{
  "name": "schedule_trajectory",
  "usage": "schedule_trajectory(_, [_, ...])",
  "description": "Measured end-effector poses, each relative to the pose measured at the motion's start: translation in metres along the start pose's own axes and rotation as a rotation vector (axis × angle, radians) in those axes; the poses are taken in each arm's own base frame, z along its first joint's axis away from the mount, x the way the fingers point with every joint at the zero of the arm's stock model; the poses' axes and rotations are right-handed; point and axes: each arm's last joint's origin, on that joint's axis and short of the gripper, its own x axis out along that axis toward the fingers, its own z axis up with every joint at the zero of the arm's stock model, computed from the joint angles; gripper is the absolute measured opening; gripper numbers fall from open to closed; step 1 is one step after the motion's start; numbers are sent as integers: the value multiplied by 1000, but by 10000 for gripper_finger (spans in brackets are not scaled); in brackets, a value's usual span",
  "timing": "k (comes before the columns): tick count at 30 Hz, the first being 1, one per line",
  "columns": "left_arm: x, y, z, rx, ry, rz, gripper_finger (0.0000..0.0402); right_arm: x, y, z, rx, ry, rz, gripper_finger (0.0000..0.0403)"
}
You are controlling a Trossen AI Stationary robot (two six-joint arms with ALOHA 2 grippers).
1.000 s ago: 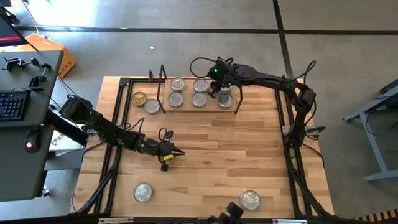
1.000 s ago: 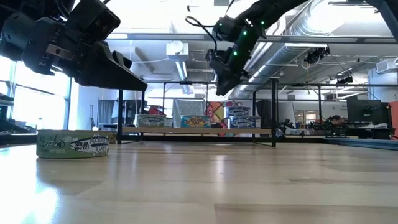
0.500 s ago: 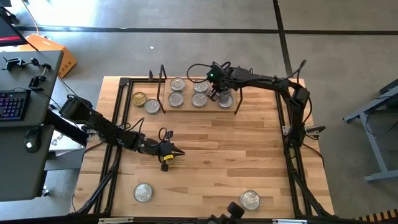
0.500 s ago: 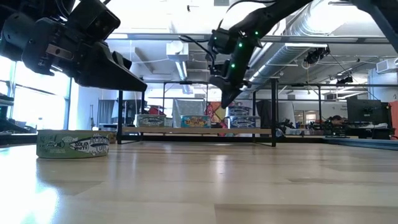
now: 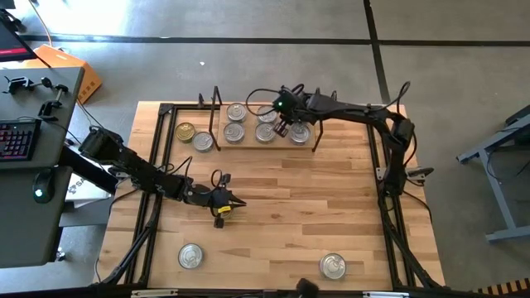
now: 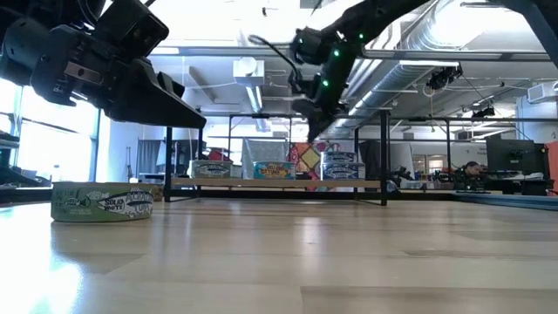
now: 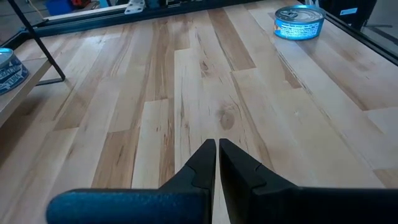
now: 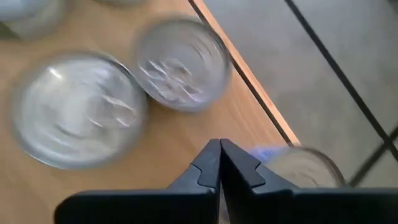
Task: Stack canned seafood by type on shelf
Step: Stack the green tuna can on top of the green tuna can on the shelf
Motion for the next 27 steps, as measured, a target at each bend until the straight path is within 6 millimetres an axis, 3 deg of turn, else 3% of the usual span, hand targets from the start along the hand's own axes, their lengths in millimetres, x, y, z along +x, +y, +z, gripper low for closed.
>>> schedule_trajectory(3, [0, -2, 0, 1, 2, -6, 11, -11, 28, 5, -11, -77, 42, 0])
schedule_trajectory(7, [-2, -7, 0, 12, 1, -28, 11, -26, 89, -5, -127, -170, 136, 0])
schedule_trajectory(13, [-4, -14, 0, 22, -9, -56, 11, -55, 177, -55, -229, -152, 242, 0])
schedule_trajectory(17, [-4, -14, 1, 19, -17, -54, 11, -77, 220, -102, -238, -134, 214, 0])
schedule_trajectory(21, [-4, -13, 2, 15, -24, -50, 11, -97, 239, -149, -196, -115, 156, 0])
schedule_trajectory(27, [-4, -12, 6, 4, -67, -43, 11, -129, 242, -201, -25, -169, 131, 0])
